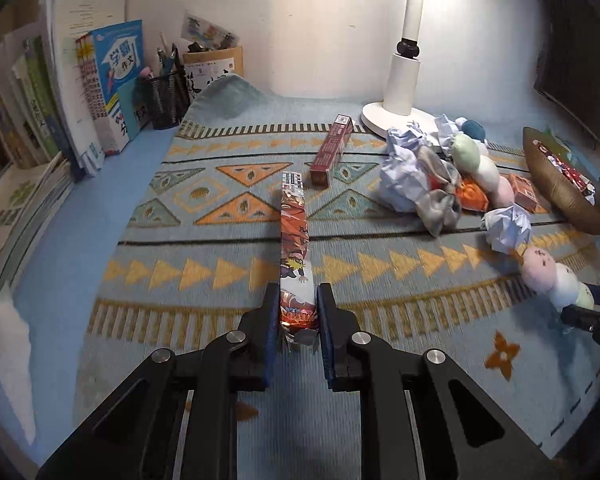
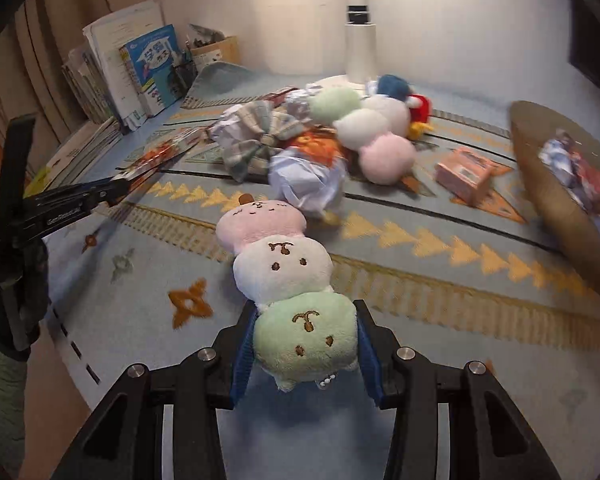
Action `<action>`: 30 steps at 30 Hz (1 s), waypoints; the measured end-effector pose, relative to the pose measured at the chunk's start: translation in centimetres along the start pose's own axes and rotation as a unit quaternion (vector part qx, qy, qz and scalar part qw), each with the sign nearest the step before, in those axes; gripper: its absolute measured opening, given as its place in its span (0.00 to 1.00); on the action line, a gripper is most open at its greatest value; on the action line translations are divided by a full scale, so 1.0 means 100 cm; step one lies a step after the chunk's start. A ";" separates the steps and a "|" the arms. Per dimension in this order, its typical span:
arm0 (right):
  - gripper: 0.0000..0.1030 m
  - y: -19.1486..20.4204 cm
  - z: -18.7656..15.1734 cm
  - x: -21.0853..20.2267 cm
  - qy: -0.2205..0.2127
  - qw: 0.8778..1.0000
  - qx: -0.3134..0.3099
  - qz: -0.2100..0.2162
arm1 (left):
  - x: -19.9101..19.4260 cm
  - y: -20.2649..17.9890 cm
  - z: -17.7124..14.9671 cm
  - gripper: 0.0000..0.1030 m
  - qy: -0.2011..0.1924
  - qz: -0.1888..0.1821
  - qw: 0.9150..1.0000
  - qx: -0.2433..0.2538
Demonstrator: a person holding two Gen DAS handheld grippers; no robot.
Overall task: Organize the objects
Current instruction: 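Grasp the long printed snack box with the left gripper while the right grasps the pastel dango plush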
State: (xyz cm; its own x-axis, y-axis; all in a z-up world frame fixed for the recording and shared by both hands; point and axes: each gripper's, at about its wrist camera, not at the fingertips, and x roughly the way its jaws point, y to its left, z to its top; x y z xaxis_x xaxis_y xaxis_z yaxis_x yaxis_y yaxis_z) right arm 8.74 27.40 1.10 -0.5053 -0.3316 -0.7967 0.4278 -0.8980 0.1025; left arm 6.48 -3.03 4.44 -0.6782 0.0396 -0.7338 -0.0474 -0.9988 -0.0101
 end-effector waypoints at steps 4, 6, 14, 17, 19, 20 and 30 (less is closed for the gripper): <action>0.44 -0.028 -0.019 -0.019 -0.016 0.998 0.001 -0.068 | 0.002 -0.002 -0.010 0.14 0.002 -0.002 1.000 -0.022; 0.44 -0.032 -0.024 -0.019 -0.022 0.994 -0.033 -0.100 | 0.013 0.002 -0.014 0.14 0.015 -0.016 0.998 -0.052; 0.68 -0.047 -0.023 0.002 -0.013 0.996 -0.024 -0.081 | 0.018 -0.011 -0.020 0.26 0.024 0.000 0.999 -0.029; 0.78 -0.054 -0.024 0.002 -0.006 0.998 0.002 -0.062 | 0.020 -0.018 -0.020 0.30 0.023 0.017 1.000 -0.012; 0.82 -0.046 -0.026 0.003 -0.006 0.998 -0.013 -0.068 | 0.020 -0.020 -0.020 0.31 0.020 0.028 0.999 -0.006; 0.82 -0.043 -0.028 0.003 -0.006 0.997 -0.019 -0.069 | 0.020 -0.020 -0.020 0.34 0.020 0.031 0.999 -0.007; 0.87 -0.045 -0.029 0.003 -0.004 0.998 -0.016 -0.061 | 0.022 -0.006 -0.019 0.58 0.028 0.054 0.997 -0.050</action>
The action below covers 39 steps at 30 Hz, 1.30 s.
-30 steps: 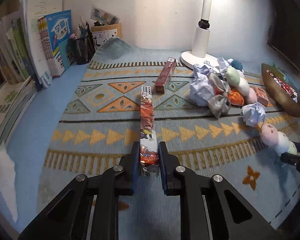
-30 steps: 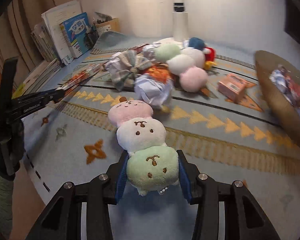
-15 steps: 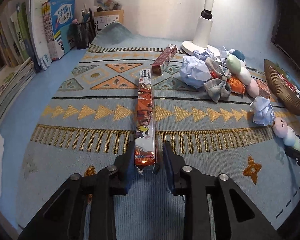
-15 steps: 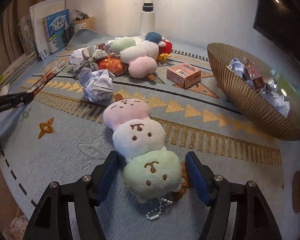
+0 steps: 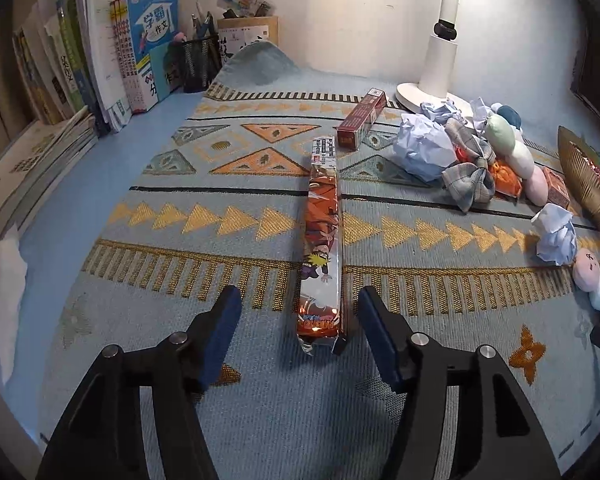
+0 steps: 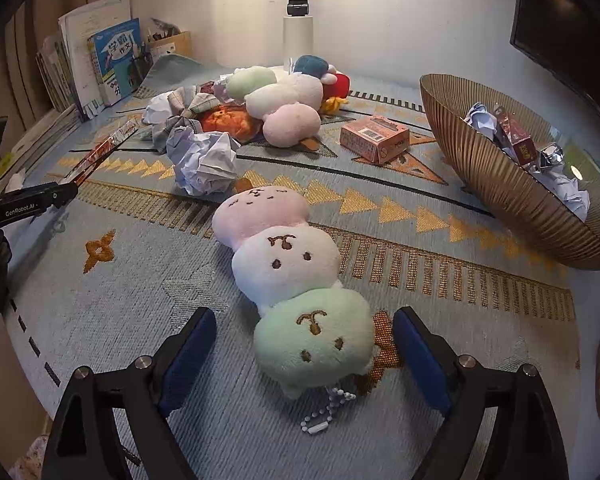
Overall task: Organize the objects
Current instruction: 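Grasp the long printed snack box with the left gripper while the right grasps the pastel dango plush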
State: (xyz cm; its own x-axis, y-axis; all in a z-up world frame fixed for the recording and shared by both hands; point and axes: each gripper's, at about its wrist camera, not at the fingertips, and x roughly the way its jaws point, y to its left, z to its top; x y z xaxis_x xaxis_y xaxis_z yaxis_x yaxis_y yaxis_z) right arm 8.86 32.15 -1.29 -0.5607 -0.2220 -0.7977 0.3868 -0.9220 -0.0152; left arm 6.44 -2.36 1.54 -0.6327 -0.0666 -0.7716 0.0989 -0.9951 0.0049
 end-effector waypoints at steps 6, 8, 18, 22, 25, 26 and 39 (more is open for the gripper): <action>0.93 0.000 0.000 0.002 0.004 1.000 -0.006 0.007 | 0.000 -0.001 0.000 0.63 0.003 -0.004 1.000 0.002; 0.94 0.000 0.000 0.002 0.004 1.000 -0.006 0.008 | 0.000 -0.001 0.000 0.63 0.001 -0.001 1.000 0.001; 1.00 -0.001 0.000 0.004 0.019 0.999 -0.019 0.026 | -0.007 0.002 0.006 0.63 -0.013 -0.003 1.000 0.009; 1.00 0.000 0.011 0.011 0.043 0.999 -0.014 0.020 | -0.008 0.007 0.022 0.63 -0.011 -0.032 0.999 0.014; 1.00 0.005 0.023 0.019 0.061 0.998 -0.008 0.015 | 0.009 0.003 0.029 0.63 0.020 -0.041 0.999 0.025; 1.00 0.005 0.026 0.022 0.059 0.998 -0.006 0.014 | 0.014 0.000 0.029 0.62 0.025 -0.041 0.998 0.027; 0.48 -0.003 0.016 -0.023 -0.007 0.986 0.071 0.148 | -0.015 -0.027 0.028 0.14 -0.010 -0.075 0.997 0.016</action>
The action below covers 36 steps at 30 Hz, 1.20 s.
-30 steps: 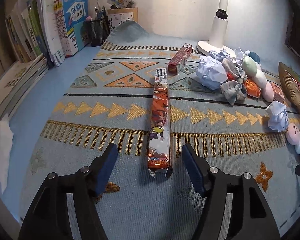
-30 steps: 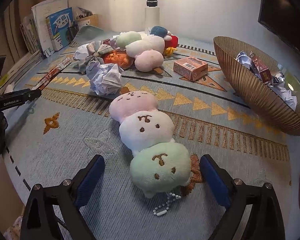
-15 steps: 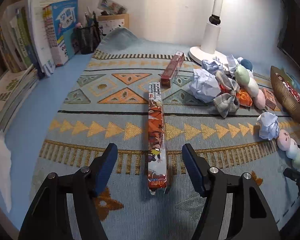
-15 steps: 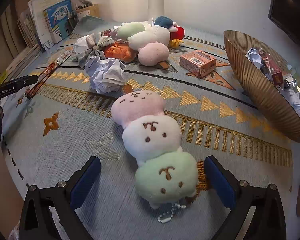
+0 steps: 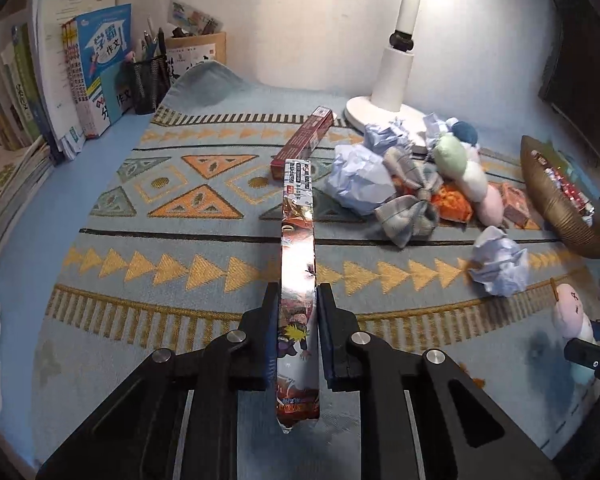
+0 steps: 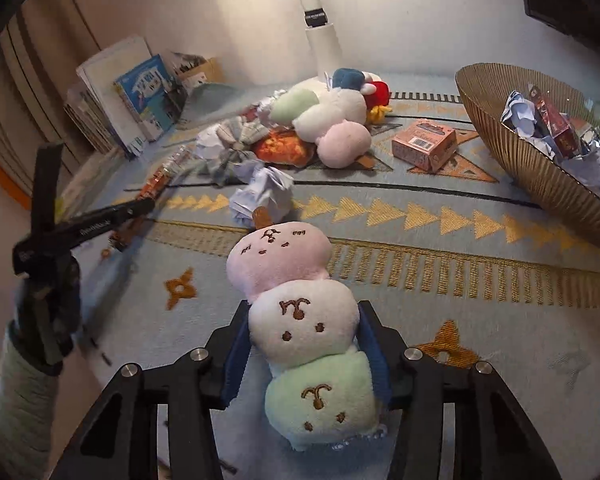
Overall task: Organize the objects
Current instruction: 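Carry the snack box and plush over the glass bowl and open both grippers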
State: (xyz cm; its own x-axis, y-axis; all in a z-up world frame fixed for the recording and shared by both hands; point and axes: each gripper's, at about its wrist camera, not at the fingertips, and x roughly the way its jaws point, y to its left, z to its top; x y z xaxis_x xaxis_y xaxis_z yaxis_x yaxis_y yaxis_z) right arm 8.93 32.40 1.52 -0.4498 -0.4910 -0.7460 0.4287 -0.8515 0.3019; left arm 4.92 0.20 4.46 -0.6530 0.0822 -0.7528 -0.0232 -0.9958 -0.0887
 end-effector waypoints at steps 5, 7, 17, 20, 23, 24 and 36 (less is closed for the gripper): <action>0.48 0.000 0.009 -0.039 -0.046 0.998 0.034 0.019 | -0.037 -0.038 0.020 0.14 -0.047 -0.021 0.998 0.024; 0.48 -0.008 0.021 -0.062 -0.075 0.996 0.036 -0.010 | -0.043 -0.065 0.037 0.14 -0.061 -0.047 0.996 0.038; 0.49 -0.126 0.085 -0.147 -0.182 0.948 0.183 -0.184 | 0.006 -0.249 0.111 0.14 -0.045 -0.170 0.980 0.095; 0.49 -0.162 0.099 -0.140 -0.170 0.943 0.223 -0.177 | 0.026 -0.287 0.118 0.14 -0.032 -0.187 0.976 0.103; 0.57 -0.184 0.108 -0.130 -0.158 0.941 0.237 -0.180 | 0.039 -0.314 0.118 0.19 -0.035 -0.195 0.973 0.120; 0.63 -0.191 0.111 -0.124 -0.150 0.944 0.236 -0.178 | 0.042 -0.322 0.118 0.28 -0.035 -0.193 0.972 0.128; 0.72 -0.164 0.079 -0.133 -0.151 0.958 0.203 -0.132 | -0.003 -0.252 0.087 0.55 -0.045 -0.193 0.976 0.088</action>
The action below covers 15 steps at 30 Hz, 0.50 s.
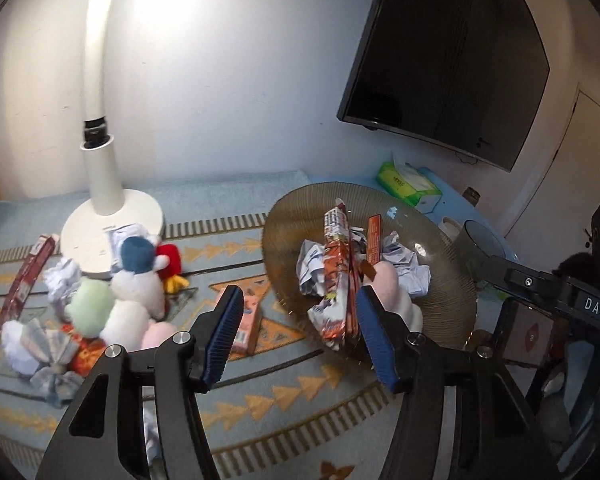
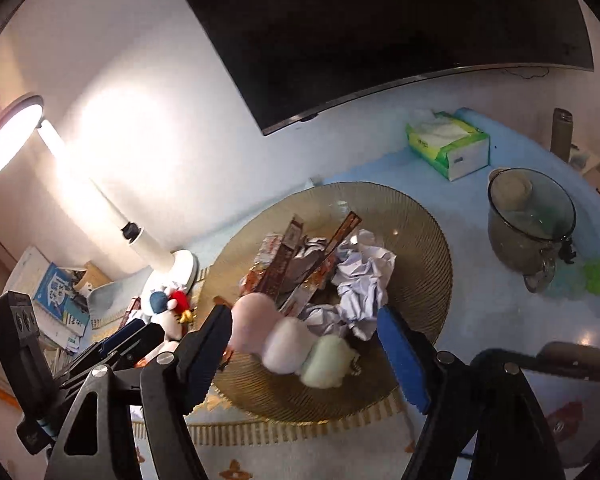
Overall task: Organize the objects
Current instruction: 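Carry the snack box and plush over the glass bowl and open both grippers, then move both grippers back over the rug toward the toy pile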
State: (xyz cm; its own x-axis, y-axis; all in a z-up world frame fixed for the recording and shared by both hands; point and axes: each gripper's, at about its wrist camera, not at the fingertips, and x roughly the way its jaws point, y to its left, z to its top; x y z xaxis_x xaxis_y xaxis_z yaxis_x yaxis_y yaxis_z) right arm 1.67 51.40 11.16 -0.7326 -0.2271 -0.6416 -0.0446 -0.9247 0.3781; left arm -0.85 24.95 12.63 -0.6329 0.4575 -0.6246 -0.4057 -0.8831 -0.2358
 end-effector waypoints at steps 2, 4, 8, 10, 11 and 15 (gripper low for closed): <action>0.72 0.018 -0.013 -0.012 0.000 1.000 -0.021 0.018 | -0.028 0.017 -0.013 0.59 -0.014 0.019 1.000 -0.006; 0.77 0.037 -0.027 -0.021 0.002 0.998 -0.040 0.042 | -0.056 0.039 -0.029 0.70 -0.031 0.041 0.998 -0.020; 0.92 0.075 -0.062 -0.027 0.003 0.994 -0.085 0.066 | -0.099 0.093 -0.065 0.76 -0.052 0.117 0.990 -0.058; 0.92 0.090 -0.084 -0.016 0.017 0.992 -0.104 0.070 | -0.111 0.126 -0.085 0.76 -0.055 0.165 0.982 -0.071; 0.92 0.096 -0.095 -0.007 0.024 0.991 -0.113 0.070 | -0.114 0.141 -0.096 0.76 -0.052 0.191 0.977 -0.078; 0.92 0.109 -0.132 0.043 0.053 0.987 -0.152 0.013 | -0.102 0.198 -0.127 0.76 -0.013 0.233 0.964 -0.131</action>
State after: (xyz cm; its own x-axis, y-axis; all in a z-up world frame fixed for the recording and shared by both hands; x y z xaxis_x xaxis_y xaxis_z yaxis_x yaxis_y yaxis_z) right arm 7.03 36.33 3.68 -0.6552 -0.2676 -0.7064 0.1907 -0.9635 0.1881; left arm 5.96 1.51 4.89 -0.7241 0.0052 -0.6897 0.1040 -0.9877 -0.1166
